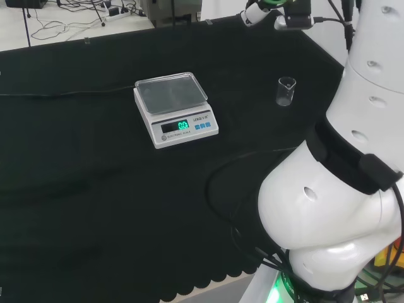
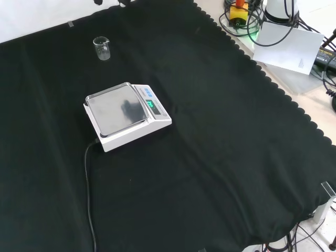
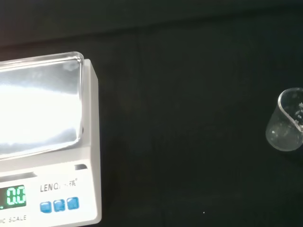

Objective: Pick up the beaker.

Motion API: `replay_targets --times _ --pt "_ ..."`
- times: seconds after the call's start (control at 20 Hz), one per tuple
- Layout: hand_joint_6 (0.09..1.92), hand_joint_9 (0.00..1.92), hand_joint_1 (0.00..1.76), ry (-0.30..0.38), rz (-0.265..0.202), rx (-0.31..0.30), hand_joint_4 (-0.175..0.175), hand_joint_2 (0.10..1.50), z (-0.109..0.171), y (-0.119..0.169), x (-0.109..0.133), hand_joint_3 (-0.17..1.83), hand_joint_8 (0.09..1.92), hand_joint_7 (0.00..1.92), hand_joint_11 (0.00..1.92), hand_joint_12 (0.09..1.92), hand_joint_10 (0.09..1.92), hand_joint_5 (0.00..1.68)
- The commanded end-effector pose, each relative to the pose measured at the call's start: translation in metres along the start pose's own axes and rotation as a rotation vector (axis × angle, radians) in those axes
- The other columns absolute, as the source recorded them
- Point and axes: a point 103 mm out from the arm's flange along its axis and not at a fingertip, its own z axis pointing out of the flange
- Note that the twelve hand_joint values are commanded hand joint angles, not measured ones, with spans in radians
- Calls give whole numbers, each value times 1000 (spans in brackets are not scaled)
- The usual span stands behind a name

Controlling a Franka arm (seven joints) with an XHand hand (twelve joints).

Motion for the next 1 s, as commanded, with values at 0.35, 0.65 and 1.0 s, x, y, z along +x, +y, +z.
replay_targets --times 0.35,0.65,1.0 --pt "577 456 510 82 70 69 -35 1109 46 36 -74 -128 656 431 0 1455 761 508" --pt "602 474 522 77 83 50 -41 1119 70 49 -85 -130 666 452 11 1463 771 536" --pt "584 313 537 34 118 148 -36 1111 85 57 -87 -168 661 315 4 1411 790 419"
